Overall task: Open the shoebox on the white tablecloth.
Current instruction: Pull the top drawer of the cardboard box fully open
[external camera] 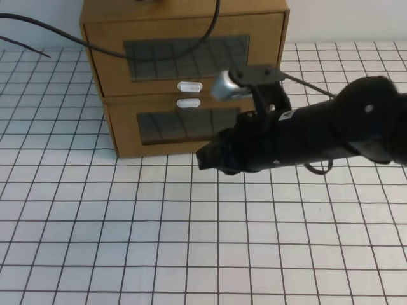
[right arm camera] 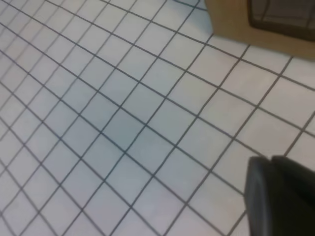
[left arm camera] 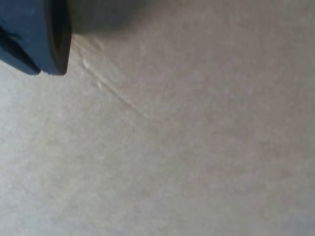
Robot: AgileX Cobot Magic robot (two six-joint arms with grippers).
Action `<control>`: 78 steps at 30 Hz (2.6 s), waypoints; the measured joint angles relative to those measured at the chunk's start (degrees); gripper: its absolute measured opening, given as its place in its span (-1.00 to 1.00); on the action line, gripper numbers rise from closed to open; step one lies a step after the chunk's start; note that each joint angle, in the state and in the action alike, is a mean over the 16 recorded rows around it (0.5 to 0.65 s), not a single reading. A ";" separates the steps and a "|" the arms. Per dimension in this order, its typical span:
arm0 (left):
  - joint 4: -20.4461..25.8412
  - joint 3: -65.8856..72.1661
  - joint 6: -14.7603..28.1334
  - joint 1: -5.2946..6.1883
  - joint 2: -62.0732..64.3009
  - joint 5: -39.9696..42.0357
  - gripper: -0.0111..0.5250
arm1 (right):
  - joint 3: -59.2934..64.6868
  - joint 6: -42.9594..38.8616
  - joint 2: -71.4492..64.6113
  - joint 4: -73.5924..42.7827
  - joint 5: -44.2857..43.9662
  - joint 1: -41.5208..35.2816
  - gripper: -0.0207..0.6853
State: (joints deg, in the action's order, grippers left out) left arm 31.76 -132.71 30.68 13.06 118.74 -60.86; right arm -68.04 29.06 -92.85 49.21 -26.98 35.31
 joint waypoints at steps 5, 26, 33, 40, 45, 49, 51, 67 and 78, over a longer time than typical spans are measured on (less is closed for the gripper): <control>0.00 0.00 -0.25 0.00 0.00 -0.06 -0.97 | -1.24 0.05 -3.05 1.02 5.91 1.64 -0.98; -0.21 0.00 -0.38 0.00 0.00 -0.22 -0.97 | -7.39 17.45 -6.70 9.47 12.19 -2.18 -0.27; -0.32 -0.01 -0.28 0.05 0.00 -0.26 -0.97 | -8.84 39.39 -6.92 7.20 7.26 -2.11 -0.25; -0.85 -0.06 -0.09 0.14 0.00 -0.27 -0.97 | -9.31 54.94 -6.92 3.40 7.55 -0.82 -0.30; -1.34 -0.10 0.01 0.21 0.00 -0.35 -0.97 | -9.35 50.78 -6.92 1.57 11.05 0.88 -0.32; -1.66 -0.13 0.05 0.25 0.00 -0.47 -0.97 | -9.36 39.03 -6.92 0.96 13.04 2.20 -0.34; -1.76 -0.14 0.05 0.26 0.00 -0.55 -0.97 | -9.36 31.67 -6.95 1.13 13.48 2.70 -0.35; -1.93 -0.17 0.07 0.29 0.00 -1.05 -0.97 | -8.77 1.52 -8.89 12.24 5.59 2.58 -0.54; -1.97 -0.17 0.07 0.29 0.00 -1.02 -0.97 | -10.08 7.64 -9.18 -19.19 -16.98 2.47 -0.80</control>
State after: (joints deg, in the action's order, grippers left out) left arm 29.79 -132.87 30.75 13.35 118.74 -61.87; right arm -78.12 36.70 -102.03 30.02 -43.96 37.78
